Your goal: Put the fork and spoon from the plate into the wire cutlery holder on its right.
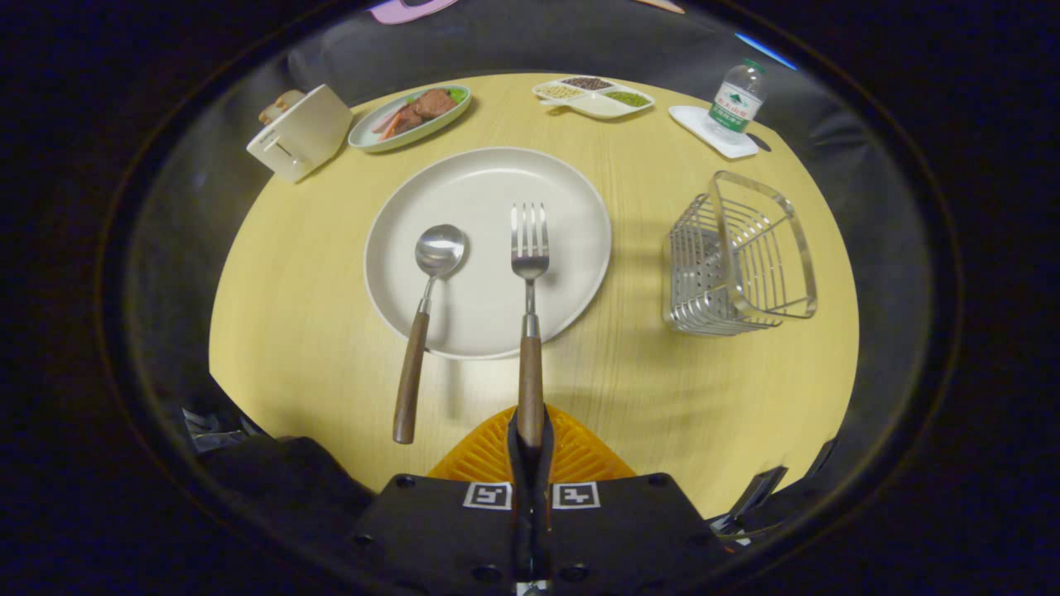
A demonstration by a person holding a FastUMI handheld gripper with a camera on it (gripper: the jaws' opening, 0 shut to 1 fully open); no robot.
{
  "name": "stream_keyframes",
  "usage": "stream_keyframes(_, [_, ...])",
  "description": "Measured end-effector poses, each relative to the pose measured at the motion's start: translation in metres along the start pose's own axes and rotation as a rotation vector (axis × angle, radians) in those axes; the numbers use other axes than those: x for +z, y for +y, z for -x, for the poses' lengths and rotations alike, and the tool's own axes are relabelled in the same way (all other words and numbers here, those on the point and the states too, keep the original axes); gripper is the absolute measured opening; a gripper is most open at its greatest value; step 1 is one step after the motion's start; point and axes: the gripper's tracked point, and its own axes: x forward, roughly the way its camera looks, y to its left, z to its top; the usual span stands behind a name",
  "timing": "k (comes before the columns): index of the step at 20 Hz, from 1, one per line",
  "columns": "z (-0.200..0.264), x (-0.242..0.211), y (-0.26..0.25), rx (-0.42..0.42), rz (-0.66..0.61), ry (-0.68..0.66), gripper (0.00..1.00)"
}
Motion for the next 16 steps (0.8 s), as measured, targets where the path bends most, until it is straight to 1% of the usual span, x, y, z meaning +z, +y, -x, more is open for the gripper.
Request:
stream_keyframes(2, [0.014, 0.001, -0.007, 0.005, -0.035, -0.013, 0.04])
stream_keyframes(5, [0.040, 0.004, -0.026, -0.011, -0.066, -0.041, 0.04])
stream_keyframes(9, [0.074, 0.010, -0.059, -0.048, -0.098, -0.056, 0.04])
stream_keyframes(12, [0.089, 0.010, -0.089, -0.085, -0.123, -0.034, 0.04])
stream_keyframes(16, [0.086, 0.003, -0.119, -0.118, -0.123, 0.053, 0.04])
